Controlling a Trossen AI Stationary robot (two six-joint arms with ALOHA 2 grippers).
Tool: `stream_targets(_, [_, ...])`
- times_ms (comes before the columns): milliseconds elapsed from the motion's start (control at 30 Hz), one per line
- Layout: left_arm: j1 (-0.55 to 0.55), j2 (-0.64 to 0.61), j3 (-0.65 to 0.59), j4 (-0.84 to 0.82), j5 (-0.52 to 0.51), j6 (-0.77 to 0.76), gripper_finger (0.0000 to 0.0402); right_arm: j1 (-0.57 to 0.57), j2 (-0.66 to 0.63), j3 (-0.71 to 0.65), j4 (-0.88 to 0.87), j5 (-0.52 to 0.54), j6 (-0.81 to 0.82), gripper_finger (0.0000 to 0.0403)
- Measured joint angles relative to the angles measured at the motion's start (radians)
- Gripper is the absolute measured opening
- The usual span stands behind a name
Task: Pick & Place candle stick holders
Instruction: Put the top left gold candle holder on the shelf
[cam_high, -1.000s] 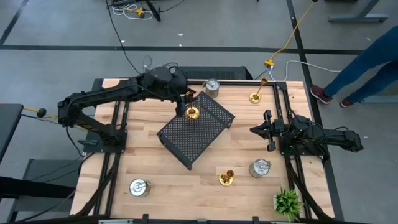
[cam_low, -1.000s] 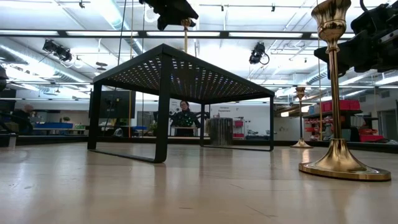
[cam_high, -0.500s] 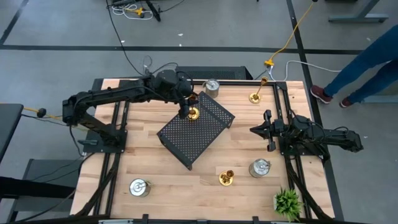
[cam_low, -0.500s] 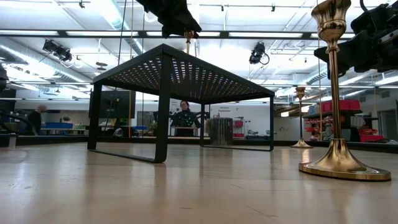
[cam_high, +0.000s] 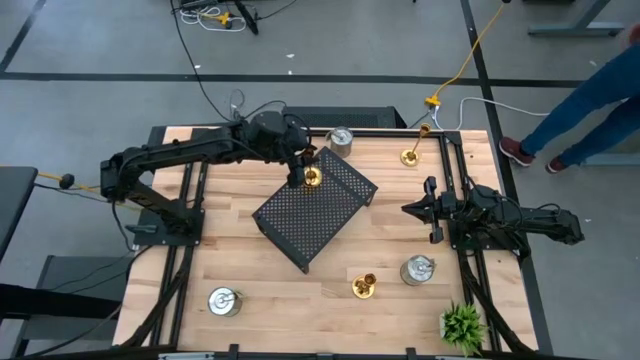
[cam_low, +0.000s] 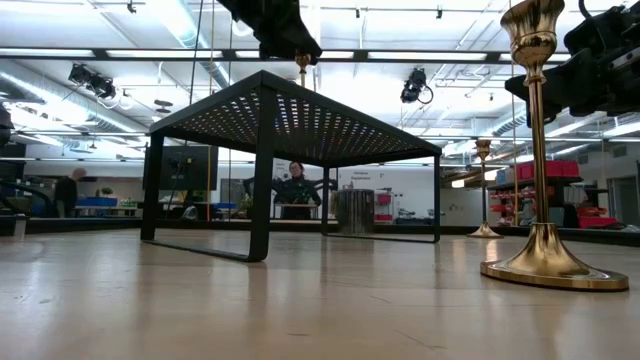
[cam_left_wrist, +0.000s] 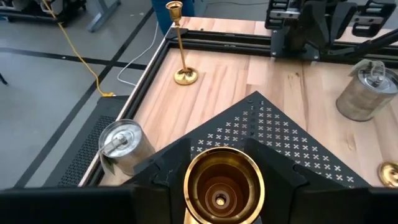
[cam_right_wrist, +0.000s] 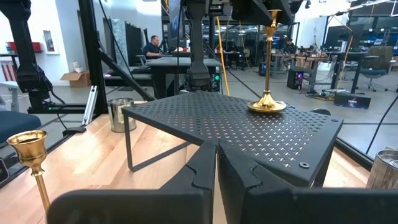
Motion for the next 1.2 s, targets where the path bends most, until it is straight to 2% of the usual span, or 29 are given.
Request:
stream_targets(200, [0.002, 0.0, 0.0, 0.001, -0.005, 0.035, 0.0162, 0.0, 0.0, 0.0, 0.0, 0.0, 0.0, 0.0023])
stream_targets(400, [0.004, 0.0, 0.0, 0.001, 0.026, 0.036, 0.0145, 0.0, 0.0, 0.0, 0.0, 0.0, 0.0, 0.0023])
stream_targets(667, [0.004, 0.0, 0.0, 0.001, 0.027, 0.04, 0.0163, 0.0, 0.0, 0.0, 0.0, 0.0, 0.0, 0.0023])
stream_targets(867, [0.004, 0.0, 0.0, -0.002, 0.027, 0.04, 0.0146, 0.0, 0.0, 0.0, 0.0, 0.0, 0.0, 0.0023])
stream_targets(1100, [0.006, 0.0, 0.0, -0.004, 0.027, 0.039, 0.0166, 0.0, 0.0, 0.0, 0.0, 0.0, 0.0, 0.0023])
stream_targets(1200, [0.006, 0.0, 0.0, -0.004, 0.027, 0.039, 0.016, 0.0, 0.0, 0.0, 0.0, 0.0, 0.0, 0.0023])
